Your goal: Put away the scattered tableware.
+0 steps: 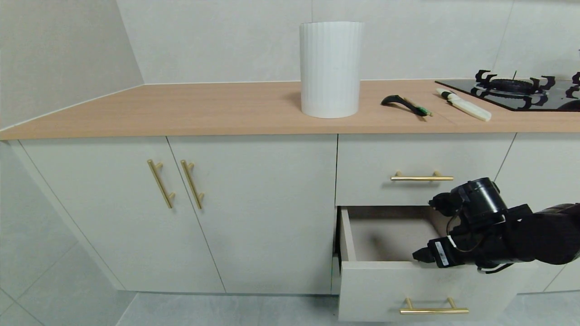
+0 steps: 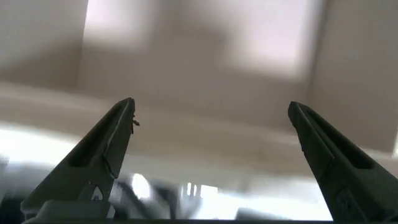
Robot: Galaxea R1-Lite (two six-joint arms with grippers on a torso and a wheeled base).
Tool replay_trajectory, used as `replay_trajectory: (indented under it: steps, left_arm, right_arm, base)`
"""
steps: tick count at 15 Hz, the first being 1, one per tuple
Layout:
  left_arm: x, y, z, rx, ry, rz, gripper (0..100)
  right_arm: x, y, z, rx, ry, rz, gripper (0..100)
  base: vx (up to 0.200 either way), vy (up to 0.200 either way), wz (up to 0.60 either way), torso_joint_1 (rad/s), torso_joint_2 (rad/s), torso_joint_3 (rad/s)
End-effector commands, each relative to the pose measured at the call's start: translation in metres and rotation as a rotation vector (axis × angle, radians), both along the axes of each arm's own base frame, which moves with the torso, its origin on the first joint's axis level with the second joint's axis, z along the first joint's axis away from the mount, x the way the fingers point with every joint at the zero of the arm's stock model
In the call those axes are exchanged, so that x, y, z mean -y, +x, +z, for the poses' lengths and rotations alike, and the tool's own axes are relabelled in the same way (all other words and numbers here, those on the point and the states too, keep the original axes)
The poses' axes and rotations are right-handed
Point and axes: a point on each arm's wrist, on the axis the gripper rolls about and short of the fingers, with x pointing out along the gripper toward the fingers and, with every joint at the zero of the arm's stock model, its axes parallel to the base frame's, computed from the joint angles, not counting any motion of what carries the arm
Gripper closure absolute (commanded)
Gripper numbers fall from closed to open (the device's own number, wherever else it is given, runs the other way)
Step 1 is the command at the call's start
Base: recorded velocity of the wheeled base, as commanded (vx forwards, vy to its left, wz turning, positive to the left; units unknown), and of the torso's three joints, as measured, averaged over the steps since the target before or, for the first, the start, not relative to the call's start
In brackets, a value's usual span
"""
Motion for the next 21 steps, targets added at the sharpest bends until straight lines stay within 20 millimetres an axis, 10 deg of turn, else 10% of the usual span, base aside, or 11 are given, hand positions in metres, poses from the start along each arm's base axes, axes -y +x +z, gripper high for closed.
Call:
replay_trajectory:
  steps: [1,21]
  left_arm:
    - [0.000,0.000,0.000,0.000,0.000,0.000,0]
    - [0.000,0.000,0.000,-0.001,0.000,0.000,0]
  right_arm:
    - [0.000,-0.007,0.014,0.008,-0.012,0.033,0]
    - [-0.021,-0.076,0.005,-0.457,-0.290,0.366,0]
  base:
    - [0.000,0.000,0.00,0.000,0.00,0.000]
    - [0.000,0.000,0.00,0.000,0.00,0.000]
